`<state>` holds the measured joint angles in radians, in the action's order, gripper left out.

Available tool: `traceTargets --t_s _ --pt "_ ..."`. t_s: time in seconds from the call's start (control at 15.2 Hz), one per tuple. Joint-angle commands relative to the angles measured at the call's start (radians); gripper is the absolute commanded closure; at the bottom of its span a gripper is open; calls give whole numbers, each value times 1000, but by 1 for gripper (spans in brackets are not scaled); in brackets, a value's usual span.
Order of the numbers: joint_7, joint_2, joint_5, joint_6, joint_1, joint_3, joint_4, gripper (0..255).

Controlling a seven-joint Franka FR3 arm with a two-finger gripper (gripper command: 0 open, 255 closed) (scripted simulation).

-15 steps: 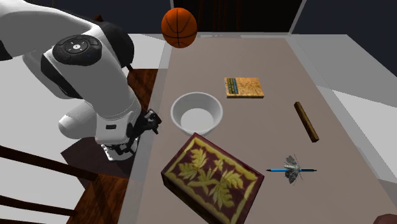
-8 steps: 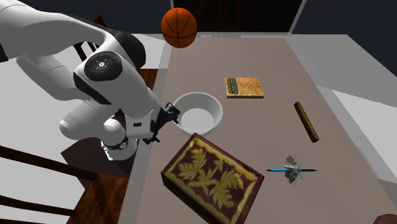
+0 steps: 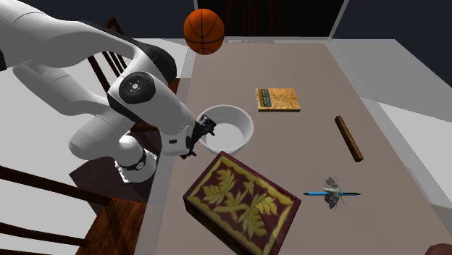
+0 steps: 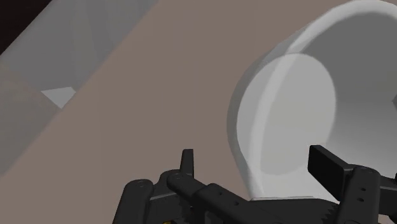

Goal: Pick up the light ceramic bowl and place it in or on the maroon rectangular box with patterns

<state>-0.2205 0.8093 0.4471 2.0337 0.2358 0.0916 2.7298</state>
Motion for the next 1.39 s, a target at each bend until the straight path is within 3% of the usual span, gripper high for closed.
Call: traceTargets --t_s 0.0,0.59,0.66,1.32 --pt "2 -14 15 36 9 12 19 0" --pt "4 -25 25 61 15 19 32 0" --pt "4 -25 25 61 15 19 32 255" --pt "-1 -21 21 47 13 18 21 255"
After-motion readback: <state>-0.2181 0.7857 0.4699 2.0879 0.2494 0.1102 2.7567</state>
